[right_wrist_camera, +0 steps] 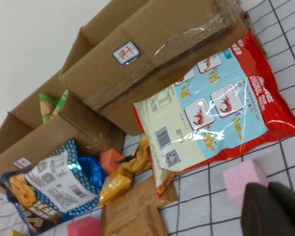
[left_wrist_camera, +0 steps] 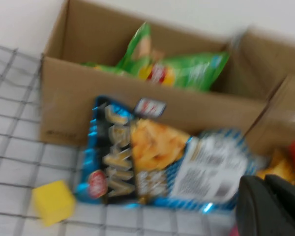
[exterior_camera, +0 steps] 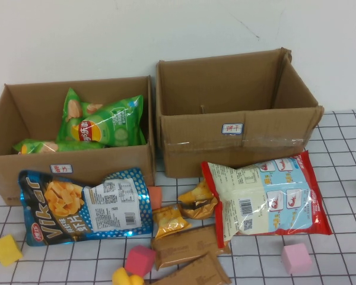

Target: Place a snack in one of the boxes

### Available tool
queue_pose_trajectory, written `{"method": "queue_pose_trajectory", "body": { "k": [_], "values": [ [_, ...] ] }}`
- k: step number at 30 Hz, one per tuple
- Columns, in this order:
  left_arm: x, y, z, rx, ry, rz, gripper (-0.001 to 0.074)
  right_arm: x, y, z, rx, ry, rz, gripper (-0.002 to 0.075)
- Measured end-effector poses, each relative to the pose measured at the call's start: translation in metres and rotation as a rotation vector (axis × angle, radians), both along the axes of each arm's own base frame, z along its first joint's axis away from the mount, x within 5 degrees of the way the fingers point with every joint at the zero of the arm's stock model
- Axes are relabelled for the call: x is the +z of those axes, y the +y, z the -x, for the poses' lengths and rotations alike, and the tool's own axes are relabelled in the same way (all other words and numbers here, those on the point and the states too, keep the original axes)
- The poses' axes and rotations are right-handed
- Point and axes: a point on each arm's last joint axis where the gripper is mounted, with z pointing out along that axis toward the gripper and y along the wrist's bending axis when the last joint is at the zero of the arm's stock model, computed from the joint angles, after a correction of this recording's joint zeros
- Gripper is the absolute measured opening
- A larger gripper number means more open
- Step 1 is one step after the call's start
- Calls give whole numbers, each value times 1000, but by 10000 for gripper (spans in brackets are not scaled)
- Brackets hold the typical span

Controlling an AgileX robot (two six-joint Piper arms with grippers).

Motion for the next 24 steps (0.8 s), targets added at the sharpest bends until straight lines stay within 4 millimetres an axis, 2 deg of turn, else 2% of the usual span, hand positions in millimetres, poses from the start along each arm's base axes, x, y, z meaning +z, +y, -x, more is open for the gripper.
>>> {"method": "queue_pose_trajectory", "body": {
  "k": [4, 7, 9, 12, 15, 17, 24],
  "values": [
    [27, 0, -22, -65, 121, -131, 14, 0, 0, 0, 7, -10, 27, -1],
    [45, -2, -42, -126, 206, -208, 81, 0, 0, 0, 10, -11, 33, -1],
    [52, -6, -57, -172, 273, -243, 169, 0, 0, 0, 11, -11, 35, -1],
    [56, -13, -79, -229, 350, -262, 347, -1, 1, 0, 17, -6, 35, -1],
    [54, -19, -103, -261, 430, -275, 486, -1, 1, 1, 22, -2, 36, -1],
    [51, -21, -120, -267, 471, -286, 526, -1, 1, 1, 23, -3, 37, -1],
    [21, -23, -179, -241, 634, -330, 558, -1, 1, 1, 26, 0, 36, -1]
  ]
}}
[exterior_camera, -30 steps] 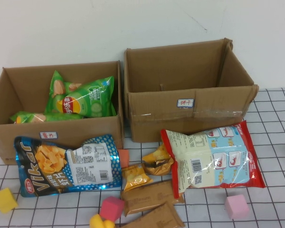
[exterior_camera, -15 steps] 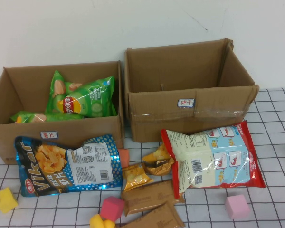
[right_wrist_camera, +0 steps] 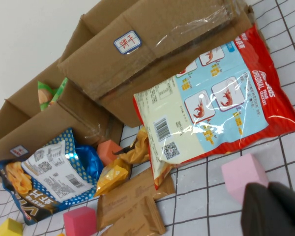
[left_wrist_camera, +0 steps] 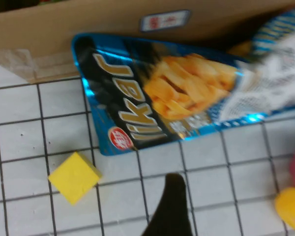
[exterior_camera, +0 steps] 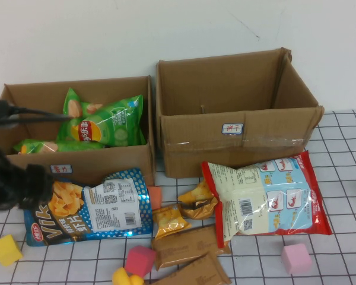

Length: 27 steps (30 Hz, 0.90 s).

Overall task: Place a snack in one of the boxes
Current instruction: Pick up the potato chip

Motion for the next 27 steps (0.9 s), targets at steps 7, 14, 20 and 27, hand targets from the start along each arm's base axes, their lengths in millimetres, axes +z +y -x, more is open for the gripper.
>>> {"method": "queue_pose_trajectory", "body": {
  "k": [7, 14, 20, 27],
  "values": [
    [-29, -5, -45, 36, 76, 1, 559, 0, 0, 0, 4, 2, 2, -1],
    [-53, -7, -64, 8, 99, -28, 559, 0, 0, 0, 6, 2, 5, -1],
    [-56, -9, -61, -333, 92, -176, 559, 0, 0, 0, 13, -11, 36, -1],
    [-55, -19, -58, -812, -18, -301, 512, 0, 0, 0, 13, -14, 41, -1]
  ]
}}
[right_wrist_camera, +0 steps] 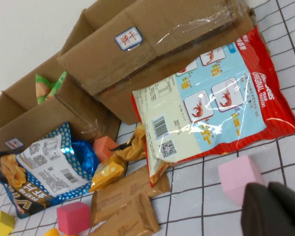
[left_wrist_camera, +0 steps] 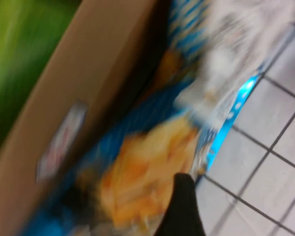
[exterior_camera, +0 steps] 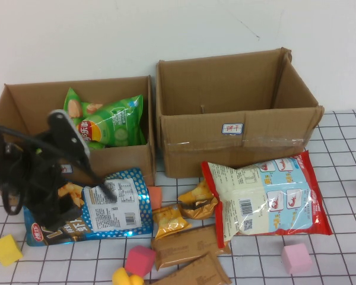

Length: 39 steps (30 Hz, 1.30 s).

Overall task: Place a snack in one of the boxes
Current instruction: Pick up the potato chip

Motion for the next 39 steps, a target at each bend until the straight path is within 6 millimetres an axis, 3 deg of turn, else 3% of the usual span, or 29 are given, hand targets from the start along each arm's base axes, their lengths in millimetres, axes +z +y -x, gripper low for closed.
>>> {"method": "queue_pose_trajectory", "body": {
  "k": [6, 13, 39],
  "values": [
    [3, -4, -5, -277, -146, -78, 502, 0, 0, 0, 0, -1, 2, -1],
    [2, -3, -12, -336, -225, -124, 513, 0, 0, 0, 0, -1, 2, -1],
    [-83, -7, -48, -324, -98, -131, 524, 0, 0, 0, 0, -1, 2, -1]
  ]
}}
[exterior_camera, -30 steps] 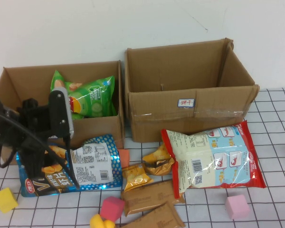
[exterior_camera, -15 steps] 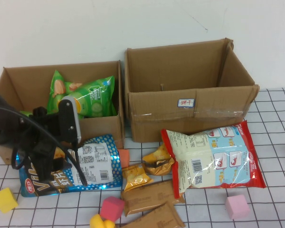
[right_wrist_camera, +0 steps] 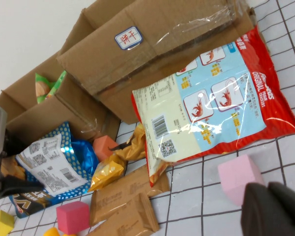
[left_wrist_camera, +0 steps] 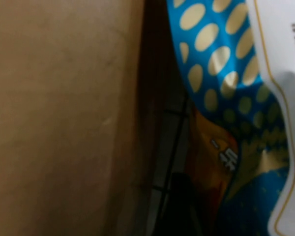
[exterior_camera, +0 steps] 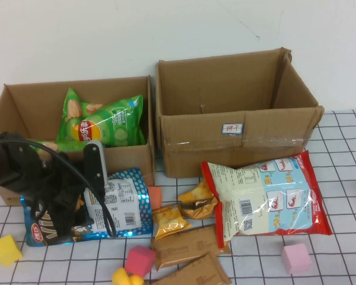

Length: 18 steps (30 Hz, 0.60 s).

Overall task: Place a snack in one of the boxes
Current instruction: Pick up the potato chip

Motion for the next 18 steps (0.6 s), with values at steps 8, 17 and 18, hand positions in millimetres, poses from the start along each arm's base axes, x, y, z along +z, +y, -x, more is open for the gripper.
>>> {"method": "queue_pose_trajectory", "body": {
  "k": [8, 17, 18],
  "values": [
    [-2, 0, 0, -21, -1, -8, 202, 0, 0, 0, 2, 0, 2, -1],
    [0, -3, 8, -52, 71, 18, 149, 0, 0, 0, 5, -4, 12, -1],
    [3, -4, 10, -60, 82, 24, 149, 0, 0, 0, 5, -4, 12, -1]
  ]
}}
